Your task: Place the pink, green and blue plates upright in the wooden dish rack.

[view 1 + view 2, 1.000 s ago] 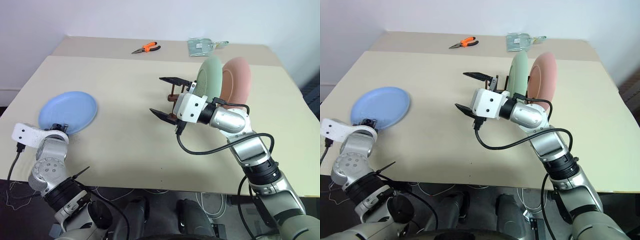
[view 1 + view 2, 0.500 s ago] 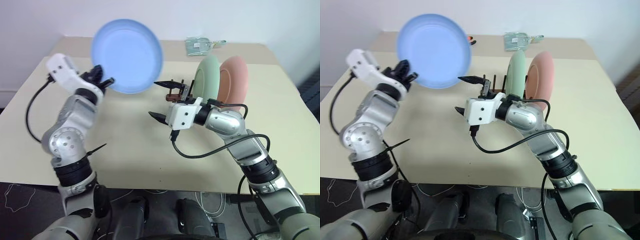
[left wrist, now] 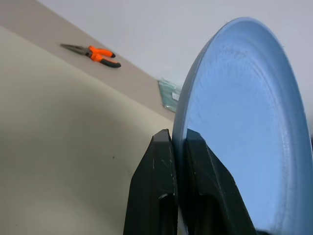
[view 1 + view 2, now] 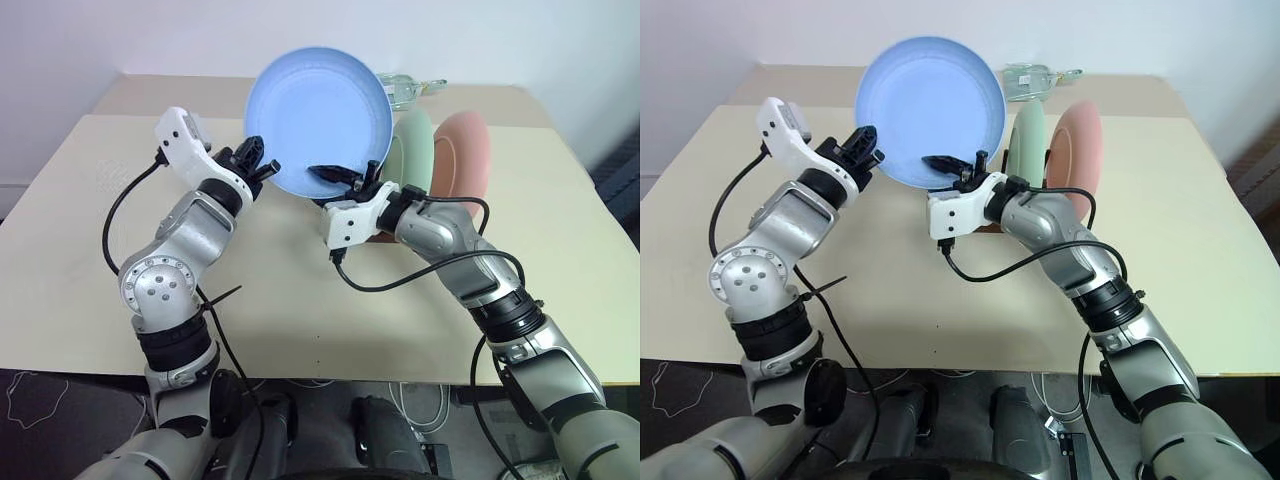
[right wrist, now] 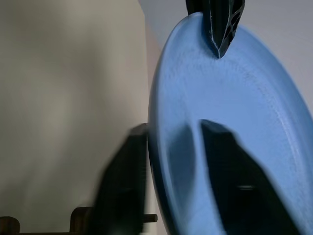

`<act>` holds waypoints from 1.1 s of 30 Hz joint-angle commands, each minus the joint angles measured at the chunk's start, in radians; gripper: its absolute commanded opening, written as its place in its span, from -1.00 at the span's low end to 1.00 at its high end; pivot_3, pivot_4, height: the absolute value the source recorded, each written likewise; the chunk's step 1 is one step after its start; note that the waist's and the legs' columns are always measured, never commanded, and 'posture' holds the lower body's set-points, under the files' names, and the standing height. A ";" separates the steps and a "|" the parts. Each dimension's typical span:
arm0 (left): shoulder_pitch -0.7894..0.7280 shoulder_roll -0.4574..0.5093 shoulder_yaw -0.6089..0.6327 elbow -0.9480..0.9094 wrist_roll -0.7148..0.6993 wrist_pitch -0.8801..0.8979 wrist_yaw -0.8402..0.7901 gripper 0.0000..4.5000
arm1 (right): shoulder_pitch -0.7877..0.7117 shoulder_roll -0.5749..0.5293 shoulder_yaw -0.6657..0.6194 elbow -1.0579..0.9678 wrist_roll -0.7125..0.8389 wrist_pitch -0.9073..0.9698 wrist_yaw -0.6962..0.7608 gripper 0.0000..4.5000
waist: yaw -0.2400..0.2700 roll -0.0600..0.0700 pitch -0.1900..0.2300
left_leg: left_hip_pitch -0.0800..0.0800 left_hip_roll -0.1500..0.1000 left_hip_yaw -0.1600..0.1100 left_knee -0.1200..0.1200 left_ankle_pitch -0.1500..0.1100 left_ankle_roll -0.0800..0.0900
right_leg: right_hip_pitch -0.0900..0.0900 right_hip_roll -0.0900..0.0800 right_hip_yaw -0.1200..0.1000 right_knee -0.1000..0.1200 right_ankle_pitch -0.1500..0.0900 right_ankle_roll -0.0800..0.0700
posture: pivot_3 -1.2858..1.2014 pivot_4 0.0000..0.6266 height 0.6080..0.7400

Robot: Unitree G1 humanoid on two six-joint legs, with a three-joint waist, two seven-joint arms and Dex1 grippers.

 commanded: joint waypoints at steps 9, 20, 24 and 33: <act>-0.063 0.084 0.113 -0.012 0.016 -0.267 -0.091 0.15 | -0.018 0.010 -0.034 -0.046 -0.002 -0.019 -0.025 -1.00 | -0.002 0.000 0.000 | 0.000 0.000 0.000 0.000 0.000 -0.001 | 0.000 0.001 0.000 0.000 0.000 0.000 | 0.03 -0.52 0.96; 0.295 0.419 -0.149 0.131 0.585 -0.551 -0.436 0.15 | 0.098 0.232 -0.310 -0.468 0.810 0.476 0.049 -1.00 | 0.008 0.001 0.001 | 0.000 0.000 -0.001 -0.002 -0.003 0.004 | 0.001 0.000 0.000 -0.001 0.000 -0.001 | 0.03 -0.52 0.96; 0.410 0.340 -0.280 0.192 0.706 -0.682 -0.510 0.15 | 0.151 0.343 -0.390 -0.591 1.089 0.732 -0.103 -1.00 | 0.001 0.001 0.001 | 0.000 0.000 -0.001 -0.002 -0.005 0.003 | -0.001 -0.004 0.000 -0.001 0.000 -0.001 | 0.03 -0.52 0.96; 0.480 0.268 -0.357 0.268 0.784 -0.788 -0.633 0.15 | 0.231 0.451 -0.437 -0.649 1.263 0.904 -0.361 -1.00 | -0.003 0.003 0.000 | -0.001 0.001 -0.001 -0.009 -0.002 0.002 | -0.009 -0.003 0.004 0.001 -0.001 -0.007 | 0.03 -0.52 0.96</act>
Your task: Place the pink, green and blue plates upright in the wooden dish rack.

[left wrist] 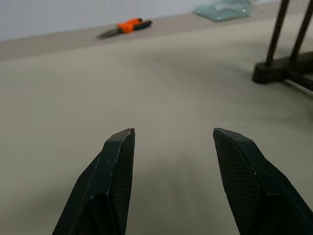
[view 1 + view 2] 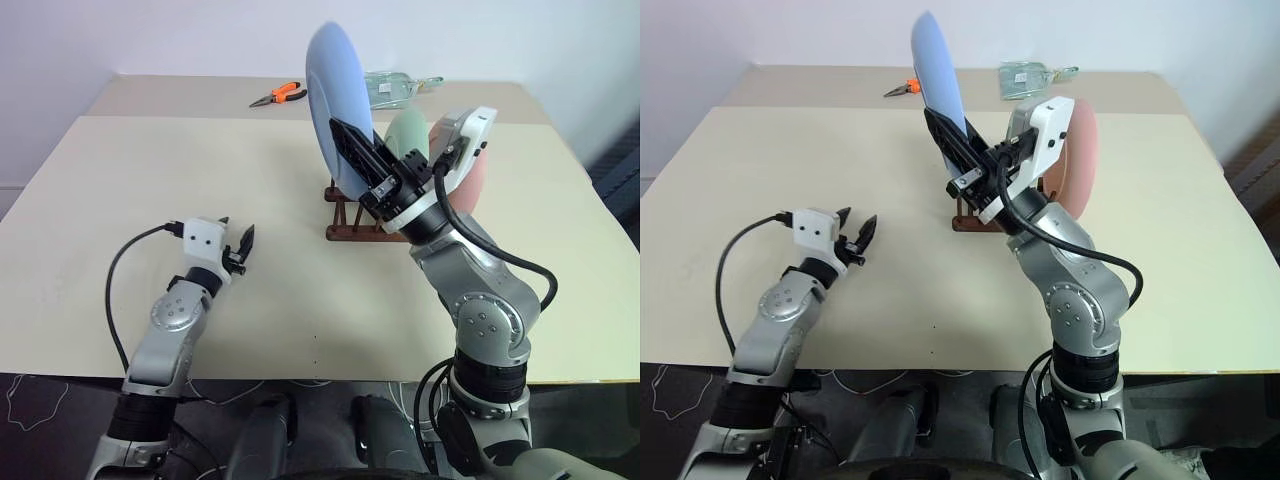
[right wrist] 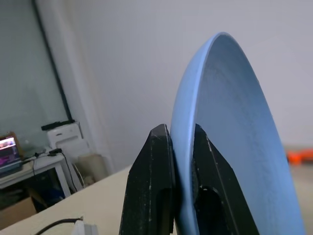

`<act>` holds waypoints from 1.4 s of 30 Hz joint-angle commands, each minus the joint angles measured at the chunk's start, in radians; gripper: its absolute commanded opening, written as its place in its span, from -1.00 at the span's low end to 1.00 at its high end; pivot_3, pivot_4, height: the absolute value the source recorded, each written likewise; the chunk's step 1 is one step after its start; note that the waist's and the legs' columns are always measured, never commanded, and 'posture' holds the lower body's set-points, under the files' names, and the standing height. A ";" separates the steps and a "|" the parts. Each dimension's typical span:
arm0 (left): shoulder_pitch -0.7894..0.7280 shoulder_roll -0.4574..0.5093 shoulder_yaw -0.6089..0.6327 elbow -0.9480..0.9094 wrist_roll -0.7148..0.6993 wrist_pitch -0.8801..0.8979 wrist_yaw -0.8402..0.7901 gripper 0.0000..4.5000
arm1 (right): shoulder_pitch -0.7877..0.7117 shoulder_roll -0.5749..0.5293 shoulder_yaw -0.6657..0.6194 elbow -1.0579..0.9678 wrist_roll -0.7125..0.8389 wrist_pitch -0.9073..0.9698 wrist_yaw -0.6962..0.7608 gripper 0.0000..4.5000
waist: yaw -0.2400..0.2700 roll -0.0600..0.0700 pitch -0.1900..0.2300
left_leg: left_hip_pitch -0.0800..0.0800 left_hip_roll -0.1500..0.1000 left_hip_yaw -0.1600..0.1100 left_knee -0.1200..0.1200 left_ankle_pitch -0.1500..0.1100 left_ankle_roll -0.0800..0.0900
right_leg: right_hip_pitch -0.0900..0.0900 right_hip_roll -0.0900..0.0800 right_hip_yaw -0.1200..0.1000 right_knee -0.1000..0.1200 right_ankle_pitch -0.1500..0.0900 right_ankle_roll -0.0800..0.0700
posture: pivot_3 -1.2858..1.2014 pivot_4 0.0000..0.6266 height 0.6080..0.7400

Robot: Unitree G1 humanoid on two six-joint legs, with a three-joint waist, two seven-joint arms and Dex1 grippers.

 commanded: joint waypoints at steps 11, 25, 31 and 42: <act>0.025 -0.005 -0.029 -0.062 0.032 -0.047 -0.162 0.15 | 0.003 0.045 -0.060 -0.006 0.080 0.042 -0.213 -1.00 | 0.001 0.000 0.000 | 0.000 0.000 0.001 0.000 0.000 0.001 | 0.000 0.000 0.000 0.000 0.001 0.002 | 0.03 -0.52 0.96; 0.059 0.009 -0.083 -0.131 0.016 -0.030 -0.302 0.38 | -0.191 0.041 -0.119 0.237 0.114 0.129 -0.329 -0.53 | -0.001 0.001 0.000 | 0.000 0.000 0.001 0.000 0.000 0.001 | 0.000 0.000 0.000 0.000 0.001 0.002 | 0.03 -0.52 0.96; 0.063 0.005 -0.090 -0.139 0.037 -0.028 -0.306 1.00 | -0.214 -0.001 -0.093 0.240 0.063 0.123 -0.310 0.81 | -0.001 0.002 0.000 | 0.000 0.000 0.001 0.000 0.000 0.001 | 0.000 0.000 0.000 0.000 0.001 0.002 | 0.03 -0.52 0.96; 0.056 -0.003 -0.093 -0.129 0.037 -0.026 -0.316 1.00 | -0.265 -0.326 0.136 0.158 -0.289 -0.087 -0.006 0.98 | 0.001 0.002 0.001 | 0.000 0.000 0.002 0.001 0.001 0.001 | 0.000 0.001 0.000 0.000 0.001 0.002 | 0.03 -0.52 0.96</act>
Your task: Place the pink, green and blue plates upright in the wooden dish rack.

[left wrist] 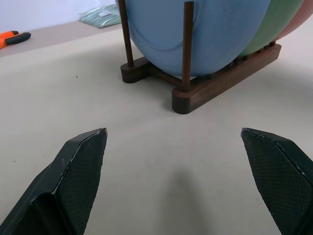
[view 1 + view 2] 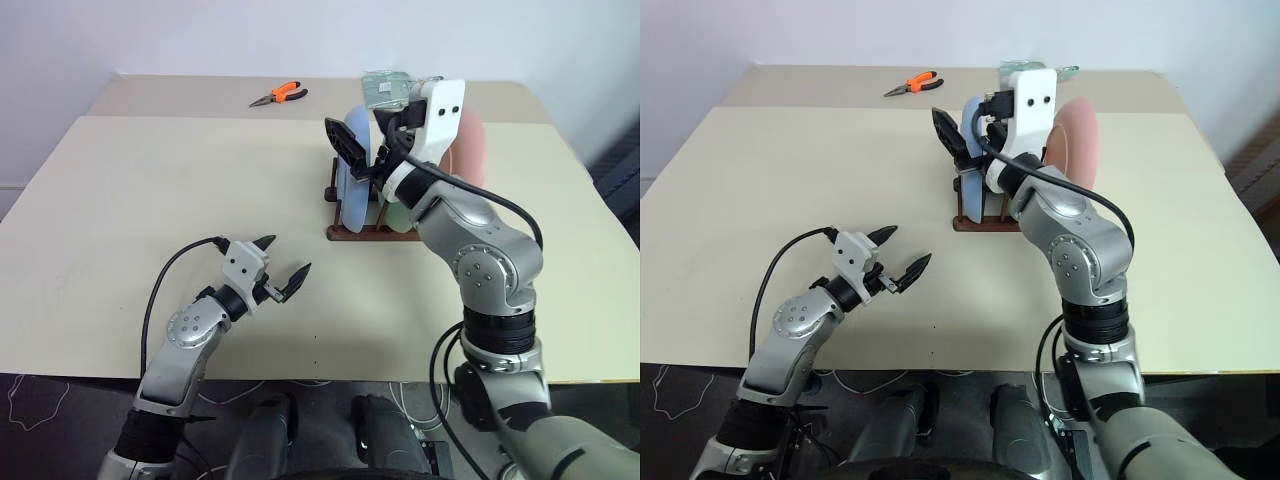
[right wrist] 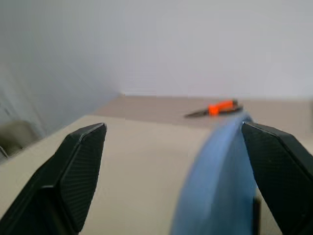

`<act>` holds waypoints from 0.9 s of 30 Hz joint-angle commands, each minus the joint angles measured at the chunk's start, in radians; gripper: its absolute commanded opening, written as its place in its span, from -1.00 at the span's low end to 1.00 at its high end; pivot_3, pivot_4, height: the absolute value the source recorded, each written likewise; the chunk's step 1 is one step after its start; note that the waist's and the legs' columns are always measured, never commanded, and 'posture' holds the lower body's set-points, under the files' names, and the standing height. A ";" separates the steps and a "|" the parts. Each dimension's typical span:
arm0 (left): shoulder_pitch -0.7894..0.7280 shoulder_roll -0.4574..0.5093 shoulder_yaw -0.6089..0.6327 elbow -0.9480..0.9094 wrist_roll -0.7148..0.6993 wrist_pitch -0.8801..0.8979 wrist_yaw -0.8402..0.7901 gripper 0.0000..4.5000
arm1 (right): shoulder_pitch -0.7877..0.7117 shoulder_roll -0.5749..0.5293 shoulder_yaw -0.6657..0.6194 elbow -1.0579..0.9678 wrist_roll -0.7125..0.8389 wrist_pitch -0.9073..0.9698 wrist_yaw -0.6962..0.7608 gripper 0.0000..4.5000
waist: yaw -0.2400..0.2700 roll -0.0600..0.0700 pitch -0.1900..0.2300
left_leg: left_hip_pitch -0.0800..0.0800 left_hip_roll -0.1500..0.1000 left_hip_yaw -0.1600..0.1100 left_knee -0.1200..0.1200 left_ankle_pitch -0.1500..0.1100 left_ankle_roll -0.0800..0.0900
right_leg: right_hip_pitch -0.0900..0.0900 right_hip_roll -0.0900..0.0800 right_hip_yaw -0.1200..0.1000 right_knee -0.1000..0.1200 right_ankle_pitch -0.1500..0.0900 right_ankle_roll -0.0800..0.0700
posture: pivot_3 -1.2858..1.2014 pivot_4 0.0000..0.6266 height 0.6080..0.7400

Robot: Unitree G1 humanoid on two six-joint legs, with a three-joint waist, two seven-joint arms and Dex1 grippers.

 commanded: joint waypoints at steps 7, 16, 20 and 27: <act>-0.027 0.007 0.026 0.015 0.021 -0.027 0.004 1.00 | -0.013 -0.316 -0.238 0.079 -0.204 -0.269 0.166 0.98 | 0.010 -0.001 0.000 | 0.000 0.000 -0.001 0.002 0.000 0.001 | 0.003 0.000 -0.002 -0.002 0.000 0.000 | 0.03 -0.52 0.96; -0.039 0.031 0.056 0.109 0.058 -0.093 0.009 1.00 | 0.381 -0.459 -0.476 0.291 -0.169 -0.305 0.372 0.98 | 0.021 0.003 0.000 | 0.001 0.001 0.001 0.002 -0.003 0.006 | 0.009 -0.002 -0.002 -0.011 0.000 0.000 | 0.03 -0.52 0.96; -0.043 0.028 0.057 0.133 0.077 -0.110 0.020 1.00 | 0.553 -0.423 -0.445 0.298 -0.176 -0.364 0.437 0.98 | 0.025 0.008 0.000 | 0.001 0.000 0.001 0.003 -0.004 0.006 | 0.010 -0.002 -0.001 -0.012 0.000 0.000 | 0.03 -0.52 0.96; -0.020 0.051 0.091 0.144 0.096 -0.120 0.040 1.00 | 0.570 -0.383 -0.402 0.353 -0.205 -0.405 0.433 0.98 | 0.004 0.013 0.000 | 0.001 0.001 0.001 0.008 -0.004 0.007 | 0.010 -0.001 0.000 -0.010 -0.001 -0.003 | 0.03 -0.52 0.96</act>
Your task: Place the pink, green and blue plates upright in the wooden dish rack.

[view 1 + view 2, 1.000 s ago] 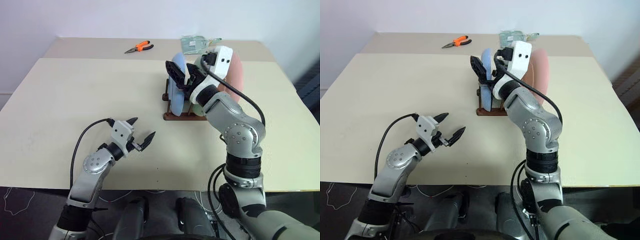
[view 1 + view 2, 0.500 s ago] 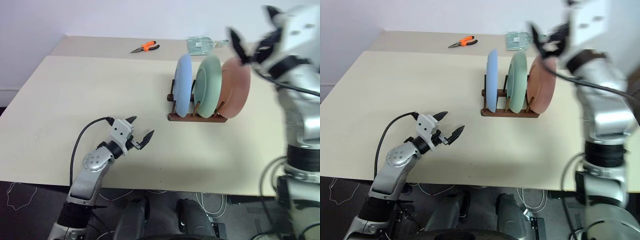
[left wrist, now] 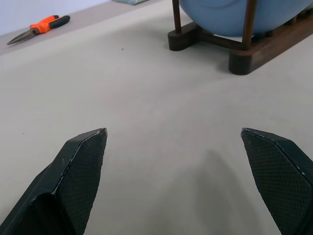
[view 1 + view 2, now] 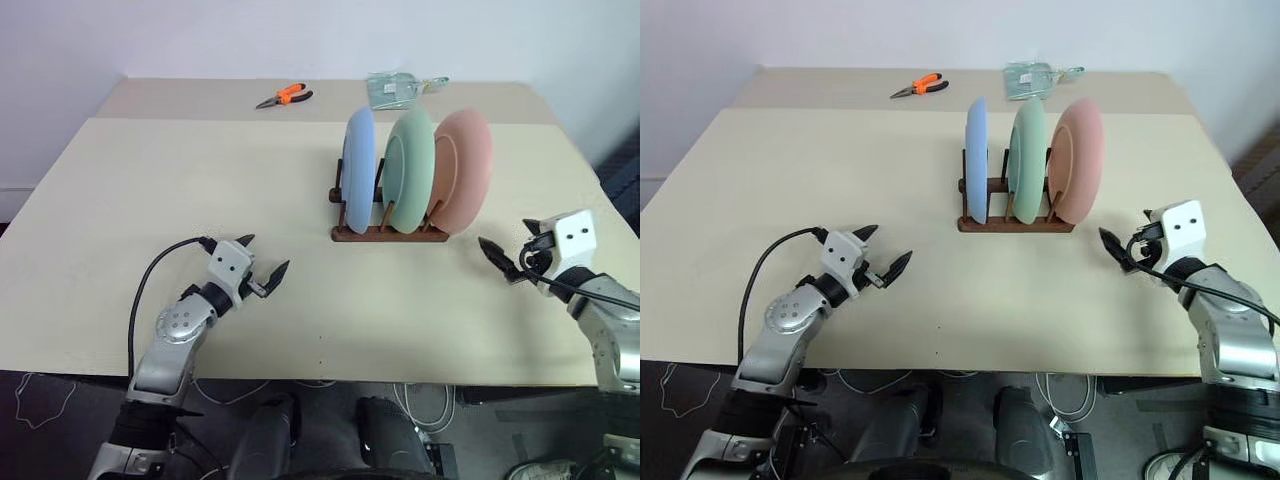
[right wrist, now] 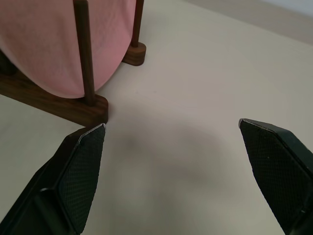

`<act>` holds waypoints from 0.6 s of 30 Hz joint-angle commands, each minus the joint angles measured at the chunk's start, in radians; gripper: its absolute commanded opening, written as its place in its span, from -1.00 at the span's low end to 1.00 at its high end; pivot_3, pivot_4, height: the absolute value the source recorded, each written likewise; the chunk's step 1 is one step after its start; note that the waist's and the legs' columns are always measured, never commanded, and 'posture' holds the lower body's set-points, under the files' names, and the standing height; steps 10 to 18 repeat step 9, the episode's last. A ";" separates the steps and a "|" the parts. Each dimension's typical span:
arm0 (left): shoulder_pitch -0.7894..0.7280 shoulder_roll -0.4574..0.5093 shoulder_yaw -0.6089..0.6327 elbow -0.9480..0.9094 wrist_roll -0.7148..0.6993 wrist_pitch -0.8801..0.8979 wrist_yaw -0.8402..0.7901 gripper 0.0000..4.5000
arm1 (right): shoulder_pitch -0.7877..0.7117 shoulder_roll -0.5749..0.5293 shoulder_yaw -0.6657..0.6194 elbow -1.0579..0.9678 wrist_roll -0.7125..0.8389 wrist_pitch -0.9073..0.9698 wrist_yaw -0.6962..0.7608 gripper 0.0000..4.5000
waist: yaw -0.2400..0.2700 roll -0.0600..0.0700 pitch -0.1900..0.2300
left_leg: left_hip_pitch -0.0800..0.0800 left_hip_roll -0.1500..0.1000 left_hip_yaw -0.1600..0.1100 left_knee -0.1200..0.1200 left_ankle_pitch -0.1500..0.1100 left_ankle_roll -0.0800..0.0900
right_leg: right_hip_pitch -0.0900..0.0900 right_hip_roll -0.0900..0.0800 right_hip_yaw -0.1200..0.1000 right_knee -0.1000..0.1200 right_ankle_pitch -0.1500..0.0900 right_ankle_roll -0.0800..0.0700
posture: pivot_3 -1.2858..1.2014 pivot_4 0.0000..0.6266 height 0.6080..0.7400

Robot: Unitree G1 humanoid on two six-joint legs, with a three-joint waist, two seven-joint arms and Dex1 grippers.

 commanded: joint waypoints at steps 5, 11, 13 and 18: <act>0.018 0.022 0.046 -0.009 0.016 -0.021 0.020 1.00 | -0.042 0.019 0.007 0.050 -0.023 -0.077 0.006 0.98 | 0.002 0.000 0.000 | 0.000 0.000 0.000 0.000 0.000 0.000 | 0.000 0.000 0.000 0.000 0.001 0.002 | 0.03 -0.52 0.96; 0.019 0.025 0.049 0.001 0.025 -0.024 0.026 1.00 | -0.076 0.036 0.020 0.070 -0.030 -0.093 -0.008 0.98 | 0.001 0.000 0.000 | 0.000 0.000 0.000 0.000 0.000 0.000 | 0.000 0.000 0.000 0.000 0.001 0.003 | 0.03 -0.52 0.96; 0.019 0.025 0.049 0.001 0.025 -0.024 0.026 1.00 | -0.076 0.036 0.020 0.070 -0.030 -0.093 -0.008 0.98 | 0.001 0.000 0.000 | 0.000 0.000 0.000 0.000 0.000 0.000 | 0.000 0.000 0.000 0.000 0.001 0.003 | 0.03 -0.52 0.96; 0.019 0.025 0.049 0.001 0.025 -0.024 0.026 1.00 | -0.076 0.036 0.020 0.070 -0.030 -0.093 -0.008 0.98 | 0.001 0.000 0.000 | 0.000 0.000 0.000 0.000 0.000 0.000 | 0.000 0.000 0.000 0.000 0.001 0.003 | 0.03 -0.52 0.96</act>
